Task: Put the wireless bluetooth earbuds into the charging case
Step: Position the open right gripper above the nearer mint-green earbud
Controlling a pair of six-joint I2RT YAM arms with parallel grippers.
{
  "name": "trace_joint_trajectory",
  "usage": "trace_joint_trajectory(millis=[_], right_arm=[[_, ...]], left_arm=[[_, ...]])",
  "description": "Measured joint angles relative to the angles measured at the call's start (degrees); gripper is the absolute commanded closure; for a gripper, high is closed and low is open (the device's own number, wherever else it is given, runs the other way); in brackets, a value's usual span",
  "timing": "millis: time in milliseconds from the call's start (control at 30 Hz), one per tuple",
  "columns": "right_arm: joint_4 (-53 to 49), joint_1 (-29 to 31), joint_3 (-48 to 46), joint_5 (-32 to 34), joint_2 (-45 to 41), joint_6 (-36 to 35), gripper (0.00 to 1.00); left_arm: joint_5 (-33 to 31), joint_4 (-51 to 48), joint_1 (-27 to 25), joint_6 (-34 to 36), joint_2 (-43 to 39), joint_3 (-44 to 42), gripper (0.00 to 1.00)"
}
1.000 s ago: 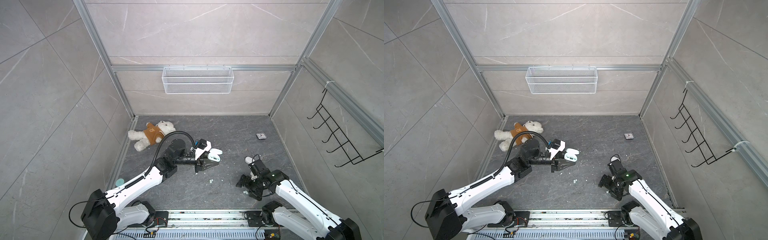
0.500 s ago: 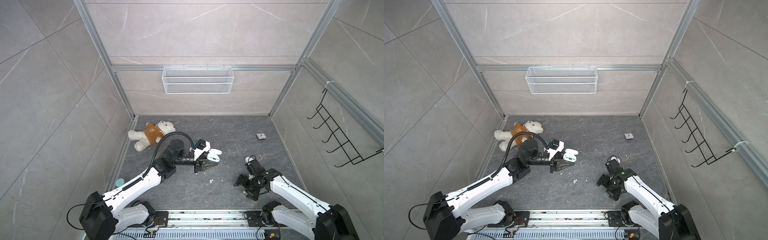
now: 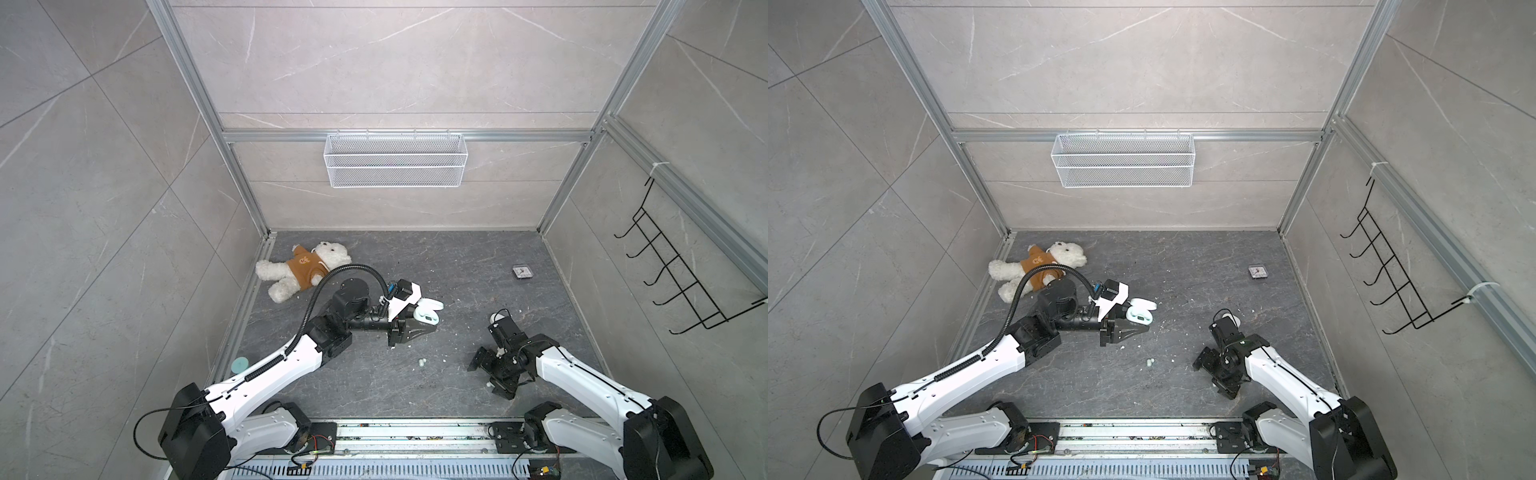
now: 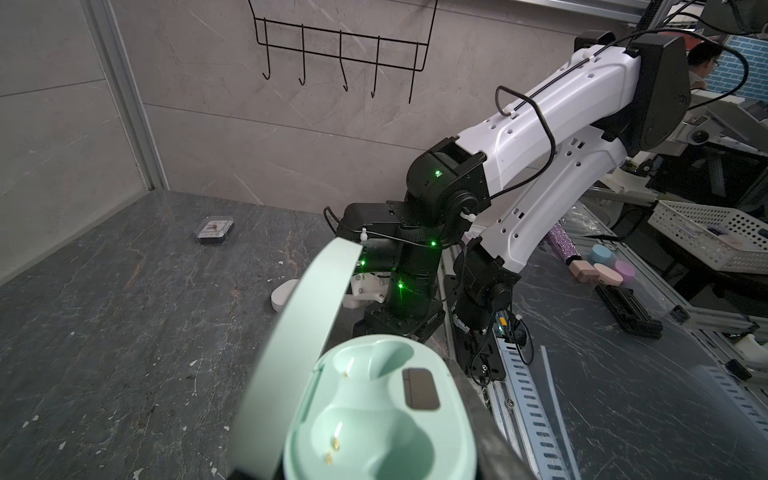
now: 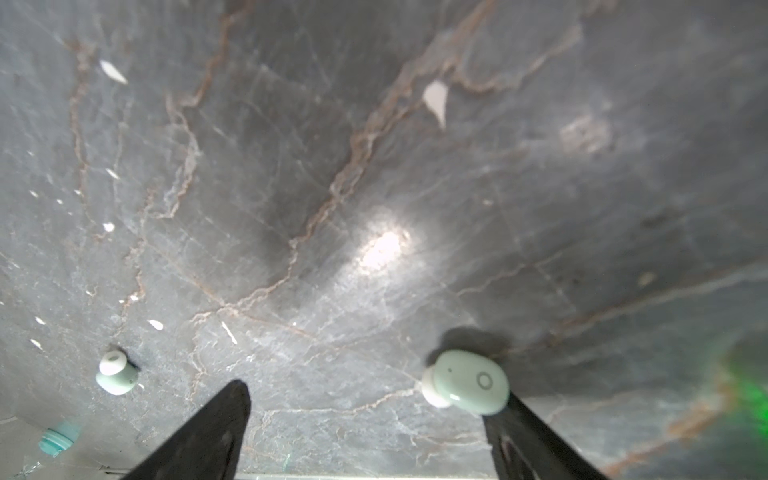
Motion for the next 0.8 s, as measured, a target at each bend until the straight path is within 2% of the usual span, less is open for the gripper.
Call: trace_joint_trajectory(millis=[633,800], right_arm=[[0.1,-1.5,3.4,2.2,5.6,-5.7,0.11],[0.0,-1.5,4.2,3.4,6.3,-7.4,0.17]], left_arm=[[-0.4,-0.5,0.0,0.0,-0.9,0.0,0.76],[-0.4,-0.5,0.0,0.0,-0.9,0.0,0.76]])
